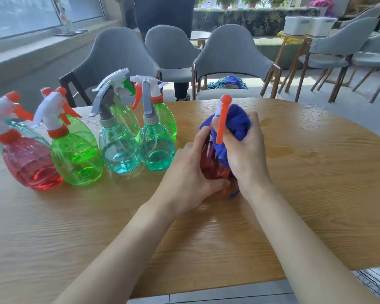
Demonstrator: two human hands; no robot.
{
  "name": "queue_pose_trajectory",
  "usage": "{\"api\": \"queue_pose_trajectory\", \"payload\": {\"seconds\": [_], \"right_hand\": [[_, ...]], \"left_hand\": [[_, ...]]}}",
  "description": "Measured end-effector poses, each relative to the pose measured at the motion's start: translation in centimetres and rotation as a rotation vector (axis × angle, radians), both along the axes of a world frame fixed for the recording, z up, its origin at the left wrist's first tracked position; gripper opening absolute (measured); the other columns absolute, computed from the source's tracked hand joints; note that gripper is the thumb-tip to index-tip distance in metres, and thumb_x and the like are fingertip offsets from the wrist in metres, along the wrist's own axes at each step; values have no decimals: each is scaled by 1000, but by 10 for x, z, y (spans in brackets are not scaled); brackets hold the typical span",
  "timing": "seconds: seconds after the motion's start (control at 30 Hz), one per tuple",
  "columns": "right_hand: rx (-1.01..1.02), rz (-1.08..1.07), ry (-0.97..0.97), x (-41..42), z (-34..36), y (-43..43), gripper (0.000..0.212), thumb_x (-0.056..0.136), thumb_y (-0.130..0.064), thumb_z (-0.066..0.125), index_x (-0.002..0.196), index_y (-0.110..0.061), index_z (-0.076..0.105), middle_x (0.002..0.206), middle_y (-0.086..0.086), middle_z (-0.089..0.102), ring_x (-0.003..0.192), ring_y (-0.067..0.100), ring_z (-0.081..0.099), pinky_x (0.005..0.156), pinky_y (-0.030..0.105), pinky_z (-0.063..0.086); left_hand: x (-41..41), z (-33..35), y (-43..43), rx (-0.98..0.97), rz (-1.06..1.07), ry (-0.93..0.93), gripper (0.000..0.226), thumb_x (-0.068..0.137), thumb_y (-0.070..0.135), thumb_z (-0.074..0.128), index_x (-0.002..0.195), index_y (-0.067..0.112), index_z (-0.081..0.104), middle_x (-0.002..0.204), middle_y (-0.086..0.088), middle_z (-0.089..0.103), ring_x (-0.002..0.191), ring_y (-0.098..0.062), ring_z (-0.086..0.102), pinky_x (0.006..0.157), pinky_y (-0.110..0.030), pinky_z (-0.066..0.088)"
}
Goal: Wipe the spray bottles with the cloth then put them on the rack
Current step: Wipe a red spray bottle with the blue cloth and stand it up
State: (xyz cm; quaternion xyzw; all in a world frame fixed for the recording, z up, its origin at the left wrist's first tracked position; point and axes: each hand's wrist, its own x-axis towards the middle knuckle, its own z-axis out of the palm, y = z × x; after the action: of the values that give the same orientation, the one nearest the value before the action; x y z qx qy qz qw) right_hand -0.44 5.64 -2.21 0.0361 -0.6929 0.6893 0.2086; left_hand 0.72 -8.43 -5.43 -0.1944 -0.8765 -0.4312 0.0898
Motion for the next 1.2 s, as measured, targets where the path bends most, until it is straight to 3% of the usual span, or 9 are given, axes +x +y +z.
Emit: {"api": "queue_pose_trajectory", "payload": {"seconds": [0.17, 0.27, 0.37, 0.57, 0.67, 0.73, 0.9, 1.03, 1.2], "right_hand": [[-156, 105, -40, -6, 0, 8, 14, 97, -18, 78, 105, -19, 67, 95, -1, 75, 94, 17, 75, 85, 34, 61], [-250, 142, -67, -10, -6, 7, 25, 92, -25, 83, 111, -13, 73, 113, 22, 75, 109, 42, 73, 99, 58, 59], [-235, 110, -111, -9, -11, 3, 37, 88, -37, 83, 112, -11, 74, 113, 24, 75, 109, 44, 73, 100, 61, 58], [-428, 40, -98, -5, -2, 3, 33, 90, -47, 75, 93, -16, 63, 92, 15, 59, 88, 34, 60, 90, 50, 52], [-499, 125, -89, -2, 3, 6, 40, 88, -47, 69, 106, -12, 62, 99, 24, 54, 91, 43, 53, 88, 55, 46], [-498, 196, -58, 4, 4, 9, 34, 91, -40, 58, 95, -7, 68, 97, 28, 64, 96, 42, 64, 93, 51, 51], [-229, 246, -7, 16, 7, 3, 49, 77, -51, 50, 83, -5, 65, 71, 28, 60, 77, 42, 62, 78, 38, 53], [80, 242, 131, 16, 2, -3, 18, 93, -46, 53, 104, -35, 62, 91, -14, 62, 88, 19, 59, 89, 39, 51], [335, 92, 241, 11, 2, -2, 15, 102, -32, 69, 105, -31, 54, 94, -7, 63, 90, 15, 61, 86, 30, 49]], "left_hand": [[6, 11, -6, 170, -77, -139, 88, 87, 38, 89, 156, 44, 34, 133, 15, 66, 123, -6, 66, 111, -38, 52], [5, 19, -10, 359, -100, -199, 57, 95, 21, 83, 140, 32, 51, 122, -1, 73, 111, -16, 73, 105, -43, 58], [4, 19, -8, 426, -16, -169, 59, 86, 20, 91, 132, 29, 55, 113, -4, 76, 105, -24, 75, 102, -47, 60], [6, 21, -2, 164, 300, -10, 86, 75, 67, 87, 143, 47, 38, 116, 19, 65, 107, -9, 67, 94, -42, 57], [6, 21, 2, -99, 376, 73, 88, 80, 83, 69, 146, 35, 36, 124, 7, 60, 120, -21, 57, 89, -44, 52], [6, 21, 4, -178, 419, 113, 84, 83, 85, 62, 142, 28, 42, 118, 1, 59, 117, -27, 57, 88, -46, 51], [7, 29, 1, -257, 455, 93, 75, 83, 83, 54, 132, 28, 46, 109, -2, 60, 106, -34, 62, 80, -45, 50], [8, 30, -2, -246, 443, 115, 59, 83, 76, 56, 112, 25, 49, 100, -1, 60, 99, -32, 59, 79, -48, 52], [0, 22, -6, -174, 367, 167, 53, 84, 67, 68, 103, 23, 45, 100, -2, 54, 96, -30, 45, 82, -43, 43]]}}
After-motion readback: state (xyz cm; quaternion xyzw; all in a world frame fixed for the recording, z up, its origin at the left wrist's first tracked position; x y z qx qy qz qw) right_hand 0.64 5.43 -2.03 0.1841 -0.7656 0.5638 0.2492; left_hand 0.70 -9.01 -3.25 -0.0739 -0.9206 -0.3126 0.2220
